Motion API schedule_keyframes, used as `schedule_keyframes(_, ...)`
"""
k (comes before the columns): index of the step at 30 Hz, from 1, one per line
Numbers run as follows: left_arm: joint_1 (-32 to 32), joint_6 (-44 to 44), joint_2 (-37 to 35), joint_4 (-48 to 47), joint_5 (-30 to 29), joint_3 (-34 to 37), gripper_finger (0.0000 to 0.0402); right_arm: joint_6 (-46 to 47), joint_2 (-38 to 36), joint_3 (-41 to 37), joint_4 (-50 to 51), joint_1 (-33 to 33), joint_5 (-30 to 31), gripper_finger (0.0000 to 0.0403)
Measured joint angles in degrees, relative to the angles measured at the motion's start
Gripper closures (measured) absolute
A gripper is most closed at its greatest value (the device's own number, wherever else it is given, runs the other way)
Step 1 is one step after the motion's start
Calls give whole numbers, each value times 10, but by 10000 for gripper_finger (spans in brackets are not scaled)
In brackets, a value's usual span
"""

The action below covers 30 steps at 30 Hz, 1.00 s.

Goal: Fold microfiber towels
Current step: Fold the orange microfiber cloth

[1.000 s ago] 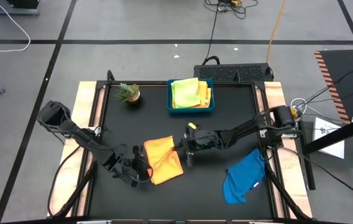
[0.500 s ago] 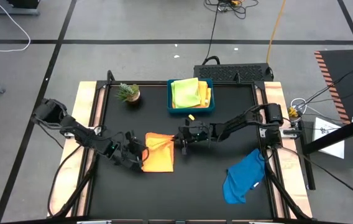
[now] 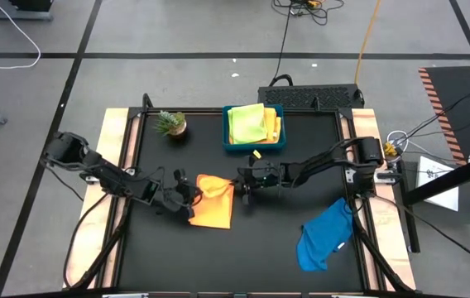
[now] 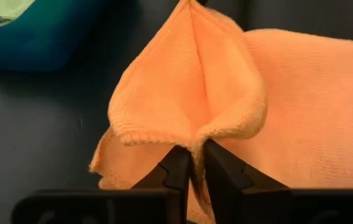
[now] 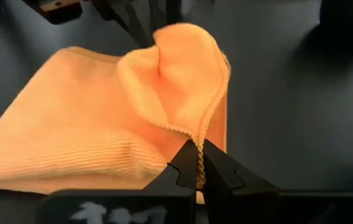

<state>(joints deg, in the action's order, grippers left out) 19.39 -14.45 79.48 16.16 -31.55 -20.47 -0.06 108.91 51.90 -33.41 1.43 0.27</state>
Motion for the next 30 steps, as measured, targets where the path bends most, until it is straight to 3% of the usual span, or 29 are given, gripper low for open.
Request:
schedule_keyframes(10,-34,4,0,0,3,0,313,24,-2,0,37,1,26,395)
schedule_keyframes(21,-36,2,-2,0,5,0,256,41,-8,0,37,8,28,313)
schedule_keyframes(30,-36,-25,-88,-90,-10,-19,264,36,-53,0,55,15,48,296)
